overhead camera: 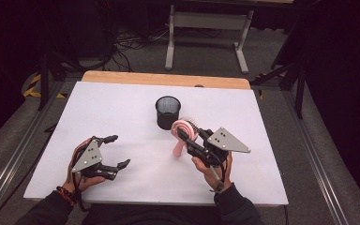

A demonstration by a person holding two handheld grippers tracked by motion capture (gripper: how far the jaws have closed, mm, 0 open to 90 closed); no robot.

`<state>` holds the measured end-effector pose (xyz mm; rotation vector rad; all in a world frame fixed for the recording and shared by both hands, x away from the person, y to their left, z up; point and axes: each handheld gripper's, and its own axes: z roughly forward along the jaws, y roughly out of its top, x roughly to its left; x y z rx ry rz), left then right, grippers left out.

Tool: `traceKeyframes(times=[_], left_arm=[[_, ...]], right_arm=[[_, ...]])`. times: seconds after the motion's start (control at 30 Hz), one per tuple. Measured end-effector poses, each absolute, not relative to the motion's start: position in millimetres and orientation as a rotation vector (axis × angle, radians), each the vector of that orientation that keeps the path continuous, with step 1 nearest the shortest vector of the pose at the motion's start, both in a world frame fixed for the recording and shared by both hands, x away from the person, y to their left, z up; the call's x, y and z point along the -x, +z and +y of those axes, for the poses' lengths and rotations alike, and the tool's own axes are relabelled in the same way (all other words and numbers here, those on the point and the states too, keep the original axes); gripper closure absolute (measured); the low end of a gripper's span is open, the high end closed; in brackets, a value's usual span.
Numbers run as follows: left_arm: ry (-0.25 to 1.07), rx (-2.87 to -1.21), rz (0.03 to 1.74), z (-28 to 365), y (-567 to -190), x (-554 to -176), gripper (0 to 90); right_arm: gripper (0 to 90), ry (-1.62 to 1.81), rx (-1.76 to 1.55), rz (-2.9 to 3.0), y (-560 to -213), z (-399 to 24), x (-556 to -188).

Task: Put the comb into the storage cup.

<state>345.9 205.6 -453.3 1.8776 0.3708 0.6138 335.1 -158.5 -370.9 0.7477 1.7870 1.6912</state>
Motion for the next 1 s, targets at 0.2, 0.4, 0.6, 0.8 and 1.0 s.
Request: traceKeyframes(times=[0.2, 0.4, 0.6, 0.8, 1.0], left_arm=[[0.562, -1.871, 0.418, 217.2, -459.5, -342.0, 10.4], [0.583, -1.878, 0.434, 227.2, -459.9, -335.2, 6.9], [0.590, -1.872, 0.453, 238.7, -461.7, -331.4, 4.2], [0.609, -1.874, 0.472, 239.2, -461.0, -330.0, 3.8], [0.595, -1.875, 0.469, 239.6, -462.3, -332.3, 2.9]], right_arm=[[63.2, 1.667, -0.743, 1.771, -368.3, -164.8, -334.4], [63.2, 1.689, -0.757, 1.765, -365.4, -170.1, -334.5], [63.3, 1.673, -0.750, 1.756, -359.6, -170.5, -336.7], [63.3, 1.682, -0.748, 1.729, -347.4, -177.7, -339.0], [63.2, 1.668, -0.736, 1.705, -335.0, -182.0, -342.2]])
